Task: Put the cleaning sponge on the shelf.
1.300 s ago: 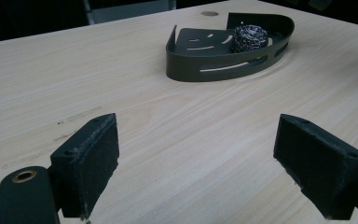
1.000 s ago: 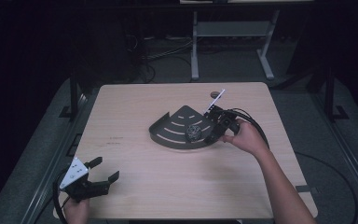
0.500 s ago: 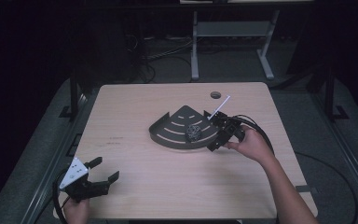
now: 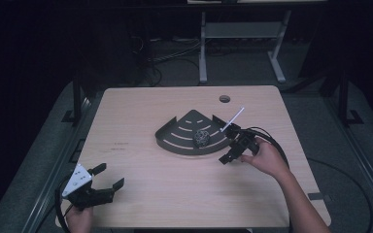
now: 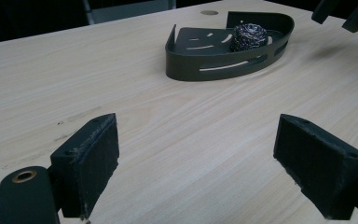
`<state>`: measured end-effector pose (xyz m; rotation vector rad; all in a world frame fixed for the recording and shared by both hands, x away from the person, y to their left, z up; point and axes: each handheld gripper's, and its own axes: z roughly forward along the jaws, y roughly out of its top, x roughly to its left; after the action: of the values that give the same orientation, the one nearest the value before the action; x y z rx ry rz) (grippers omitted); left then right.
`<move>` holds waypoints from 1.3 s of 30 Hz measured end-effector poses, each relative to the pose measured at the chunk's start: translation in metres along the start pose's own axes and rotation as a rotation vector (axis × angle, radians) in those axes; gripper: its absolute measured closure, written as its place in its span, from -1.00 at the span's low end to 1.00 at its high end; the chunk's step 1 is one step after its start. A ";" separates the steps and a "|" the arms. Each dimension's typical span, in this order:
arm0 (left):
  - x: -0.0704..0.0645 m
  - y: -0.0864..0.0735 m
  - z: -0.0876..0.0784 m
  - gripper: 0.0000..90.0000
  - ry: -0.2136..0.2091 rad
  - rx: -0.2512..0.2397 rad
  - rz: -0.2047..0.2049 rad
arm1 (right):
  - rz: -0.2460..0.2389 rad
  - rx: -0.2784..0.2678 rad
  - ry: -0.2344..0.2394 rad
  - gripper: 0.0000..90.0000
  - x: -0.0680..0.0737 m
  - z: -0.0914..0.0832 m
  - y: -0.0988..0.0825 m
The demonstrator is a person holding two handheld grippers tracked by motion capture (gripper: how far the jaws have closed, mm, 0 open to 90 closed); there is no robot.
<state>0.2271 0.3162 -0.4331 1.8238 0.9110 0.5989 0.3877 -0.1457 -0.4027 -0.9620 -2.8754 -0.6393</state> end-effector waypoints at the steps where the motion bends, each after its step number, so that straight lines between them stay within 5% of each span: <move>1: 0.000 0.000 0.000 -0.70 0.000 0.000 -0.001 | 0.001 -0.001 0.002 -0.57 0.001 0.000 -0.001; 39: 0.001 -0.001 0.000 -0.70 0.004 0.004 0.000 | 0.041 -0.047 0.010 -0.60 0.009 0.004 -0.068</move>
<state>0.2272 0.3169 -0.4336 1.8267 0.9159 0.6014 0.3410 -0.1886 -0.4302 -1.0178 -2.8364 -0.7089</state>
